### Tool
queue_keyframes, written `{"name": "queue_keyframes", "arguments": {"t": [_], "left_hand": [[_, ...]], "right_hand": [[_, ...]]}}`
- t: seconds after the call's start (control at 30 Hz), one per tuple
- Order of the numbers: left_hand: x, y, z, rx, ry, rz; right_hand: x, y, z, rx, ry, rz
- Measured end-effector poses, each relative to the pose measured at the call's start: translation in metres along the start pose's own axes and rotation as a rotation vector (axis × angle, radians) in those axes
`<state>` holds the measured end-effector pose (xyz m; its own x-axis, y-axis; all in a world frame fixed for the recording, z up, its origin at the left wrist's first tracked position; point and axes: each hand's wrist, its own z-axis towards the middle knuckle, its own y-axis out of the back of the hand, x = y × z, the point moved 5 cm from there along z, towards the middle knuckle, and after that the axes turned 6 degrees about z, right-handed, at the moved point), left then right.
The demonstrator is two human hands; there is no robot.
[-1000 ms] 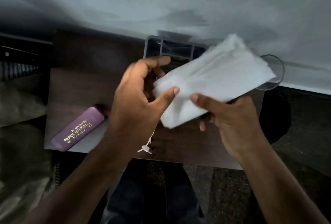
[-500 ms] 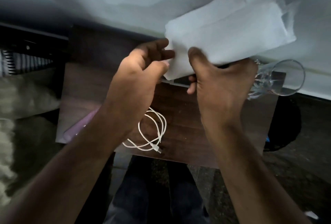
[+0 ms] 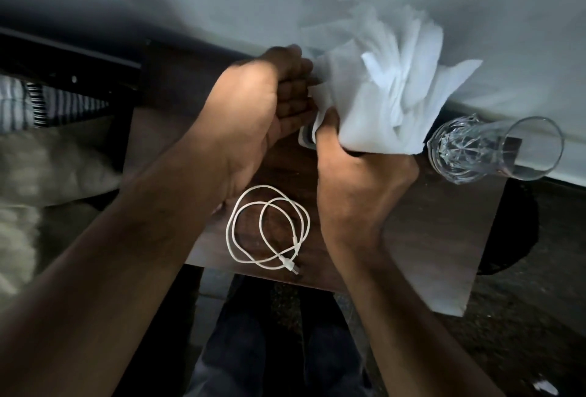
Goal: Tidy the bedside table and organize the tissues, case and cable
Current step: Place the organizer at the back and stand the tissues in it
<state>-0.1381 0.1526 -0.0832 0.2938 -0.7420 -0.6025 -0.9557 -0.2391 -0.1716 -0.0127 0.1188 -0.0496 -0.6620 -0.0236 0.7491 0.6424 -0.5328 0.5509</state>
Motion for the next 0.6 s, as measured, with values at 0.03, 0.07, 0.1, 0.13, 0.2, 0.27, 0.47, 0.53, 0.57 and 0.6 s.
{"name": "queue_keyframes", "arguments": {"t": [0.03,0.07,0.1,0.13,0.2,0.27,0.47,0.53,0.57,0.6], "left_hand": [[-0.001,0.001,0.001,-0.009,0.005,0.003],[-0.002,0.002,0.002,-0.018,-0.004,0.005],[-0.004,0.003,0.001,-0.034,-0.025,0.013],[-0.006,0.003,0.000,-0.052,-0.048,0.018],[-0.009,0.005,-0.003,-0.095,-0.078,0.002],[-0.008,0.010,-0.006,-0.123,-0.076,-0.021],[0.001,0.016,-0.015,-0.026,-0.078,-0.075],[0.001,0.011,-0.016,0.007,-0.048,-0.087],[0.001,0.007,-0.015,0.006,-0.027,-0.079],[0.000,0.005,-0.014,0.001,-0.013,-0.065]], "right_hand": [[0.003,-0.001,-0.001,0.000,0.030,-0.009],[0.005,-0.002,-0.002,0.009,0.045,0.000],[0.005,-0.005,-0.002,0.030,0.045,0.013],[0.005,-0.008,-0.003,0.059,0.030,0.026],[0.000,-0.015,-0.005,0.112,-0.052,0.061],[-0.006,-0.022,-0.009,0.135,-0.173,0.077],[-0.002,-0.022,-0.008,0.142,-0.231,0.013],[0.004,-0.016,-0.007,0.120,-0.155,-0.017],[0.004,-0.015,-0.007,0.140,-0.115,-0.030],[0.001,-0.015,-0.007,0.170,-0.110,-0.029]]}}
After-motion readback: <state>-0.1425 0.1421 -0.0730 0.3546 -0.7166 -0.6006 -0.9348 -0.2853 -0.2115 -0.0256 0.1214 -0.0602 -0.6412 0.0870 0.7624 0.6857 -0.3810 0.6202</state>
